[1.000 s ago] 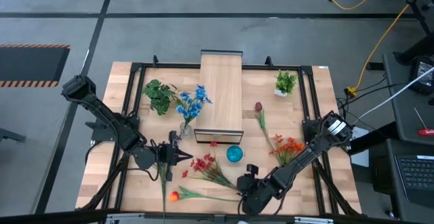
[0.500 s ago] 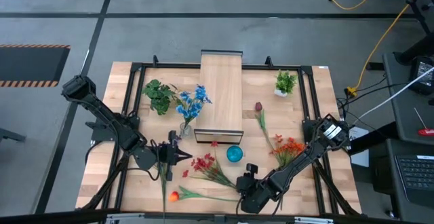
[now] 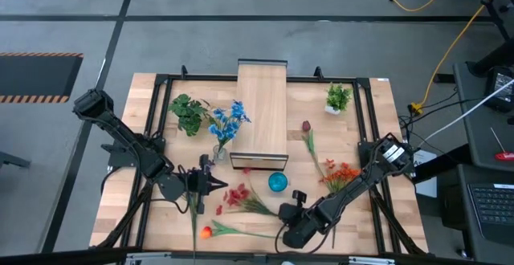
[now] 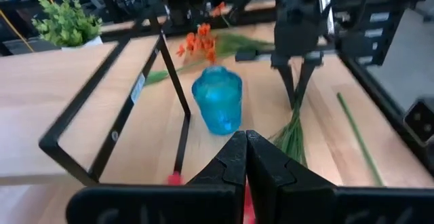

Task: Pick and place flowers into a vace then onto a shelf
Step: Put the red flowers into the transparent vase

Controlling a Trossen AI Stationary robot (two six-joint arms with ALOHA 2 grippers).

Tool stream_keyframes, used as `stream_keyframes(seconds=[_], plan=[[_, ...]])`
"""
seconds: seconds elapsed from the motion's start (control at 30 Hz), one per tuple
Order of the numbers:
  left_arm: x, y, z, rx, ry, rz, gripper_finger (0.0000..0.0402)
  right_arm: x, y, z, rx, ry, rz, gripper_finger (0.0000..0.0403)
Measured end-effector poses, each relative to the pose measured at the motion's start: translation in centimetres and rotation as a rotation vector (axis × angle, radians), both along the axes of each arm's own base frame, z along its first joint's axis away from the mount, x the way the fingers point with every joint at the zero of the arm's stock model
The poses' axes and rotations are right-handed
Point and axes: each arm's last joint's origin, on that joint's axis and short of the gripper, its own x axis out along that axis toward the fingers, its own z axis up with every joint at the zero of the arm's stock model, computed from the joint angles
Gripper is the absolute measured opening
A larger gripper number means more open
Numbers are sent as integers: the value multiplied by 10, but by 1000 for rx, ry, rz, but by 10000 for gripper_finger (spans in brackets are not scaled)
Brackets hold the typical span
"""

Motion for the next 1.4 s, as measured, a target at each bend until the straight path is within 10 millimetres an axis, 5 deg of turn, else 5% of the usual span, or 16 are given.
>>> stream_keyframes(seconds=[0.37, 0.9, 1.4], plan=[[-3, 0, 13, 4, -64, -23, 3, -12, -12, 39, -23, 4, 1, 6], [-36, 0, 40, 102, -131, -63, 3, -28, -24, 105, -72, -189, 200, 5], [-39, 1, 39, 104, -128, -3, 8, -52, -46, 72, 2, -641, 312, 5]])
